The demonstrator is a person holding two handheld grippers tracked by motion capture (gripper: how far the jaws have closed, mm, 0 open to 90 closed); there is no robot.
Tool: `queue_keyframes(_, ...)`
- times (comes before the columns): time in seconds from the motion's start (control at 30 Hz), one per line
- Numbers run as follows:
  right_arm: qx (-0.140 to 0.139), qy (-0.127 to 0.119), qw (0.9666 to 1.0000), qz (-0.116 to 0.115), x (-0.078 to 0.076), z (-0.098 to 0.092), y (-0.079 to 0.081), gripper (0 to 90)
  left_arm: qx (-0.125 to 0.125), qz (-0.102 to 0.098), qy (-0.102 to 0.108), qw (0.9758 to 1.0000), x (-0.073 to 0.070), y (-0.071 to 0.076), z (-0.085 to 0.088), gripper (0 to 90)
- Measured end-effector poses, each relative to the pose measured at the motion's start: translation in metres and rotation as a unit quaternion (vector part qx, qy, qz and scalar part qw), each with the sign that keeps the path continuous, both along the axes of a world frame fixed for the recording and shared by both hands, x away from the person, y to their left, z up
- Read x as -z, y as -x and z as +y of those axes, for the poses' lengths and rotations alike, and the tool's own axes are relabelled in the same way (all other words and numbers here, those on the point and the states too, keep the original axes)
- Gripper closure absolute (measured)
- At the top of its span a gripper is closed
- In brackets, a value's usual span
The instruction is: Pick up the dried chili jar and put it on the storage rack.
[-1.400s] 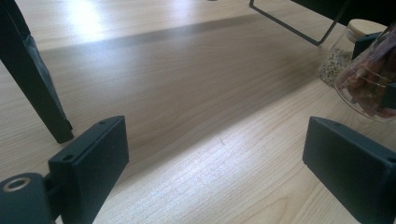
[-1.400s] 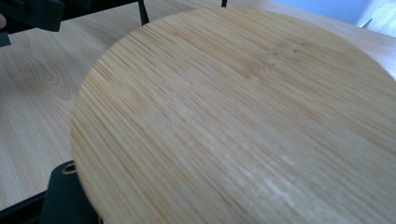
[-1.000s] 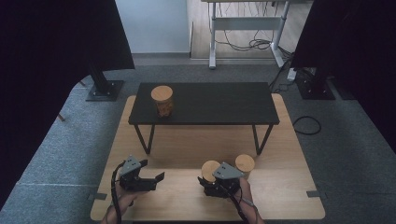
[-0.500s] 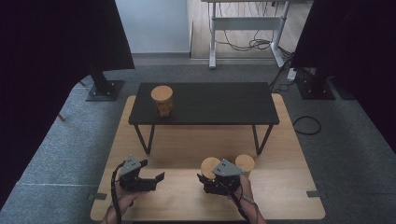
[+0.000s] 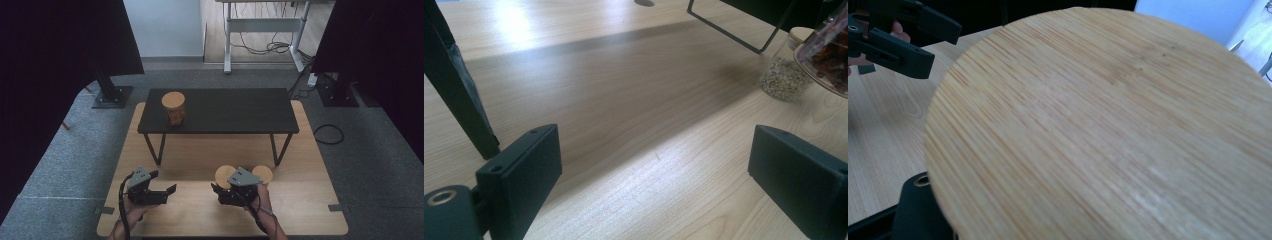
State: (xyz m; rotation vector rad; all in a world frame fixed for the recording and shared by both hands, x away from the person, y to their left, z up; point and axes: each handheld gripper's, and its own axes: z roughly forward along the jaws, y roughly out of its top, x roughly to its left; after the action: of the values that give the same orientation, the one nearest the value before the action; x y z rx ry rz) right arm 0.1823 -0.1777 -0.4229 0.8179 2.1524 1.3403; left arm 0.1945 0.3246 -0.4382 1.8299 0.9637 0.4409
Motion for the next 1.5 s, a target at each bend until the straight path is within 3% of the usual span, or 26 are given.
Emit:
queue_keyframes(0.33,-0.002,0.005,1.0000,-0.002,-0.005,-0.001,0.000,25.0,0.002,0.001,-0.001,1.0000,0.000,0.000,-0.001,6.5)
queue_keyframes(0.5,-0.012,-0.013,0.9998,0.005,-0.004,-0.006,-0.004,25.0,0.000,-0.001,0.001,1.0000,-0.001,0.001,0.001,6.5)
queue_keyframes(0.77,-0.017,-0.011,0.9998,0.006,-0.006,-0.006,-0.008,25.0,-0.002,0.004,0.001,1.0000,0.001,-0.001,0.001,6.5)
queue_keyframes(1.5,-0.021,-0.017,0.9996,-0.004,-0.018,-0.011,-0.009,25.0,-0.004,0.005,0.000,1.0000,0.001,-0.002,0.002,6.5)
